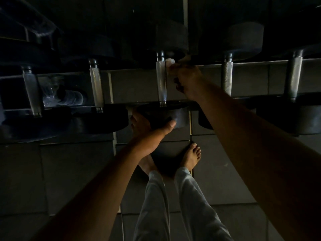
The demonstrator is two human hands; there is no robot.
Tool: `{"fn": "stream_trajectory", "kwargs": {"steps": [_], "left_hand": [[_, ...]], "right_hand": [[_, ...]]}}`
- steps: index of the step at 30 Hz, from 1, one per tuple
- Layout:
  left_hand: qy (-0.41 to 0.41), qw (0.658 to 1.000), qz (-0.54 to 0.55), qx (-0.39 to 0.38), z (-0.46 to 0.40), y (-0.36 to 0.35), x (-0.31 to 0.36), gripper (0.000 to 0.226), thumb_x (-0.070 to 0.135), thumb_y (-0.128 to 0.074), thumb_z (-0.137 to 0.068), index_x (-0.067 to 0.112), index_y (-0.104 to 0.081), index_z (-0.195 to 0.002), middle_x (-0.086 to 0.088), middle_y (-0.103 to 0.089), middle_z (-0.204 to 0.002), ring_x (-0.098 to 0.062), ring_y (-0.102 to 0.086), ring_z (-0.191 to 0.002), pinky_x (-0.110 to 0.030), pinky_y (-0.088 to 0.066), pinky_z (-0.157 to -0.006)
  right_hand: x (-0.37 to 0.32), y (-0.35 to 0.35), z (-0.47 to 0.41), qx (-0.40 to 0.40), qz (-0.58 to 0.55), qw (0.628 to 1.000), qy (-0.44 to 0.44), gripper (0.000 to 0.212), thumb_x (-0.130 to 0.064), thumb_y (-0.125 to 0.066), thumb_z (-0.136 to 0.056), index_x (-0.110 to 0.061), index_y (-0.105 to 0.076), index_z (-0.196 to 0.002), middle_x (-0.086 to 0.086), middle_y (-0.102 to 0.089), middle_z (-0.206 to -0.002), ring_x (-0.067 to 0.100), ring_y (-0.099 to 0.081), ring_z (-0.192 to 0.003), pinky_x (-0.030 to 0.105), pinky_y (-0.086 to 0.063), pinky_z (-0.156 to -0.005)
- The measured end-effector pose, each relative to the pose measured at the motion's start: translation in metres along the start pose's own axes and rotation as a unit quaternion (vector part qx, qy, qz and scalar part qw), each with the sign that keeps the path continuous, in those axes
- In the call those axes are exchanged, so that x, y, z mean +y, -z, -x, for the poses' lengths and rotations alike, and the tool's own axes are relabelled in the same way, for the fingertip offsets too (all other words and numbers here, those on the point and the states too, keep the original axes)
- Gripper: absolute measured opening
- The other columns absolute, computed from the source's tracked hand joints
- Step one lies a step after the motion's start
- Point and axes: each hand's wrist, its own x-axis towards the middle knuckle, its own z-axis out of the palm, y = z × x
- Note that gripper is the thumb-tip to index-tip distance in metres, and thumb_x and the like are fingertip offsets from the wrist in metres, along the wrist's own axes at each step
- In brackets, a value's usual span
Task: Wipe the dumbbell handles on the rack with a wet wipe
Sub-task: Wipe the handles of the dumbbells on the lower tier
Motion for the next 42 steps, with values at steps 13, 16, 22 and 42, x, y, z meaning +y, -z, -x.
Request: {"fn": "stream_trajectory", "kwargs": {"steps": [13,16,22,42], "left_hand": [[-0.005,1.0,-0.001,0.01,0.0,0.001,0.001,0.139,0.059,-0.095,-0.069,0.028,-0.002,-0.168,-0.005,-0.02,-0.171,-0.033,-0.02,-0.159,-0.052,-0.027,-0.126],[-0.005,1.0,0.001,0.016,-0.001,0.001,0.002,0.137,0.057,-0.095,-0.07,0.026,-0.004,-0.168,-0.006,-0.021,-0.171,-0.033,-0.021,-0.159,-0.05,-0.027,-0.126],[-0.006,1.0,0.005,0.014,0.001,0.002,0.003,0.142,0.062,-0.094,-0.067,0.03,0.002,-0.168,-0.005,-0.017,-0.173,-0.034,-0.018,-0.16,-0.054,-0.027,-0.127],[-0.015,0.996,0.085,0.0,-0.002,0.004,-0.006,0.146,0.065,-0.098,-0.054,0.031,-0.008,-0.165,0.0,-0.023,-0.166,-0.028,-0.024,-0.156,-0.05,-0.033,-0.125]], "right_hand": [[0.027,0.027,0.015,-0.119,0.176,0.977,-0.001,0.019,-0.018,-0.077,-0.09,-0.011,-0.075,-0.108,-0.007,-0.068,-0.089,0.005,-0.063,-0.084,0.021,-0.05,-0.073],[0.031,0.027,0.019,-0.12,0.22,0.968,-0.009,0.02,-0.016,-0.073,-0.093,-0.015,-0.075,-0.112,-0.005,-0.068,-0.091,0.005,-0.063,-0.08,0.016,-0.049,-0.059],[0.022,0.028,0.02,-0.094,0.329,0.936,0.085,0.024,-0.036,-0.08,-0.088,-0.014,-0.077,-0.097,0.0,-0.074,-0.103,0.016,-0.07,-0.099,0.035,-0.057,-0.093],[-0.036,-0.022,0.022,0.027,0.682,0.595,0.424,0.024,-0.04,-0.051,-0.104,-0.037,-0.065,-0.124,0.006,-0.07,-0.119,0.034,-0.067,-0.108,0.041,-0.052,-0.087]]}}
